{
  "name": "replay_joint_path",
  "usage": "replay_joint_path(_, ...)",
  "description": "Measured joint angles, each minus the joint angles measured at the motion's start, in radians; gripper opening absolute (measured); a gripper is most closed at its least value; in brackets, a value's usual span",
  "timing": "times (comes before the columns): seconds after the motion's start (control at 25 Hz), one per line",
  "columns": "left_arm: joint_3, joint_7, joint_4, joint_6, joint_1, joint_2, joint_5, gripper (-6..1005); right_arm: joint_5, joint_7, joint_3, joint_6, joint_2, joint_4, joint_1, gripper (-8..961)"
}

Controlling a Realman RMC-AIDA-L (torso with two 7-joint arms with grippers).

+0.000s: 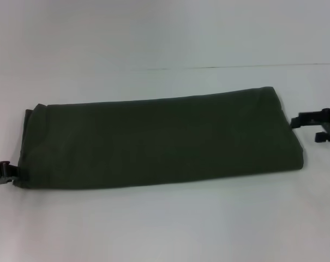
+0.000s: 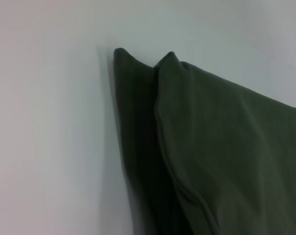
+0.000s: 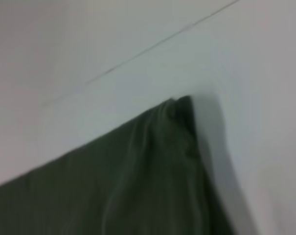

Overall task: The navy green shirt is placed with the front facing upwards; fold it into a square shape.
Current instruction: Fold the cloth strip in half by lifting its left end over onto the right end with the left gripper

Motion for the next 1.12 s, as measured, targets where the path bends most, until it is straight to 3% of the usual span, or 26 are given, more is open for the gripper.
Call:
replay_joint_path(0.16,0.000,-0.002,0.000,0.004,-0.002,0.001,0.000,16,-0.081,0.035,-0.020,0.004,0.012,0.006,0.038,882)
replay_joint_path(0.52,0.001,-0.003,0.001,0.003,-0.002,0.002,0.001,16,-0.093,0.039,-0.054,-0.009,0.035,0.013,0.054,872)
replay_joint_path(1.12,0.000,-0.004,0.001,0.003,-0.007,0.005,0.001,16,-0.095,0.040,-0.075,-0.012,0.048,0.028,0.073,856)
